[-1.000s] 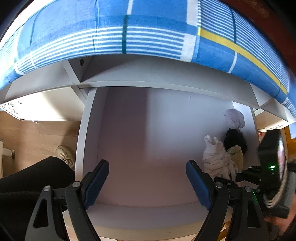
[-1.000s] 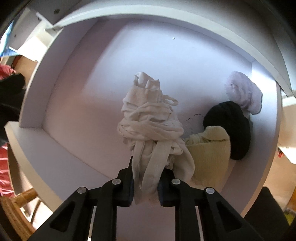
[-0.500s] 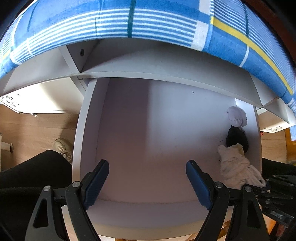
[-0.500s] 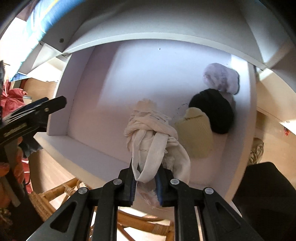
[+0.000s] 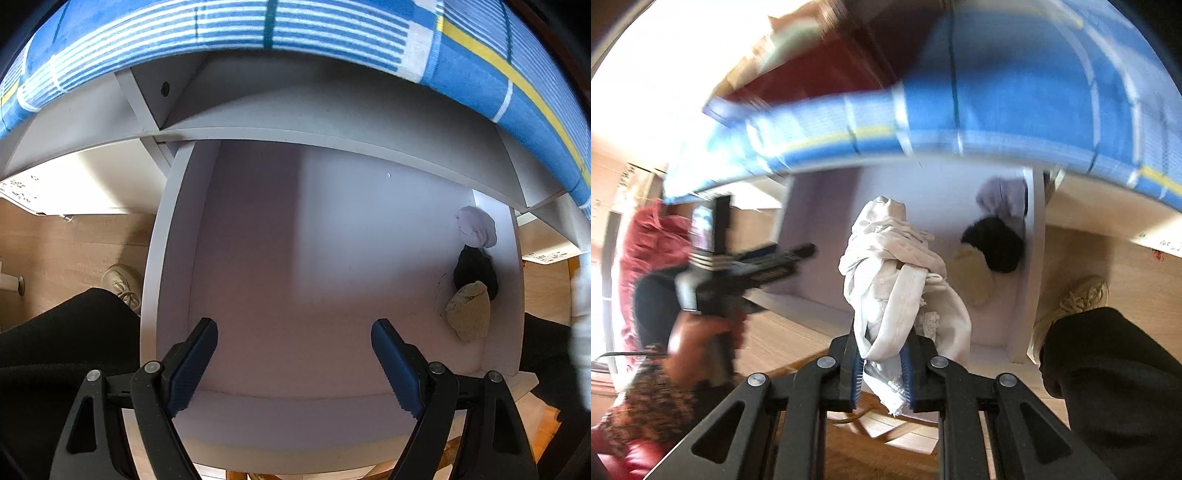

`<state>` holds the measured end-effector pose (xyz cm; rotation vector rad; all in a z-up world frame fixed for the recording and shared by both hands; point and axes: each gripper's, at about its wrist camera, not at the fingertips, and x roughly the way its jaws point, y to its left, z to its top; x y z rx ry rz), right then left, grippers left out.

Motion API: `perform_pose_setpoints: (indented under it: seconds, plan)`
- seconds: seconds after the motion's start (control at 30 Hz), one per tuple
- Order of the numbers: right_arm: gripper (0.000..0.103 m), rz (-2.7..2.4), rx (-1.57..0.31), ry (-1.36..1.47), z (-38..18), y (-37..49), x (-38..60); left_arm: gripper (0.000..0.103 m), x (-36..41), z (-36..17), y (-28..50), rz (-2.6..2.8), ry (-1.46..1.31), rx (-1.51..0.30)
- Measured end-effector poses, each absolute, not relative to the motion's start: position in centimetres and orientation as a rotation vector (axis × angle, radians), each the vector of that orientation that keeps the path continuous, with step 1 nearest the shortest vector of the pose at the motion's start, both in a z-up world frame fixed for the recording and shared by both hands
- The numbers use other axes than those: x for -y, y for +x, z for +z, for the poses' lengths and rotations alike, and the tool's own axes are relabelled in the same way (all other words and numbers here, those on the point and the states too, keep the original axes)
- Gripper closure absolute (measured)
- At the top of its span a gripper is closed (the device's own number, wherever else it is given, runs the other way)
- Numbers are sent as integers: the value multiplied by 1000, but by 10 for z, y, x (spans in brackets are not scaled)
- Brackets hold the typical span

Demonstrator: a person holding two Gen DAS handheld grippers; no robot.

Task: Organize soft objects
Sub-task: 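Carry the white cloth with the right gripper over the tray and lower it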

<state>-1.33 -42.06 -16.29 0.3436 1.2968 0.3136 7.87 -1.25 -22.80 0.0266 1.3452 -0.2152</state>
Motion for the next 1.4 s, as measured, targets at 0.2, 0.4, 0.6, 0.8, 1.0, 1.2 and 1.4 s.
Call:
perform_pose_setpoints:
  seconds: [0.2,0.4,0.6,0.8,1.0,1.2,1.4]
  plan:
    - [87,384,-1158,374,-79,-8,413,17,11,-228,76,-210,11,-1350]
    - [87,403,-1054,364,-36,37,398,17,18,-227,71,-223,32,-1347]
    - [87,344,-1055,353,-48,107,383,17,27,-228,64,-245,72,-1341]
    - [87,318,-1030,319,-70,150,360,17,30,-228,64,-257,78,-1345]
    - [82,275,-1049,285,-89,161,353,17,31,-229,65,-259,79,-1350]
    - [69,278,-1001,245,-84,145,356,17,35,-230,63,-268,96,-1350]
    - [69,294,-898,211,-60,111,378,17,44,-236,61,-275,133,-1348]
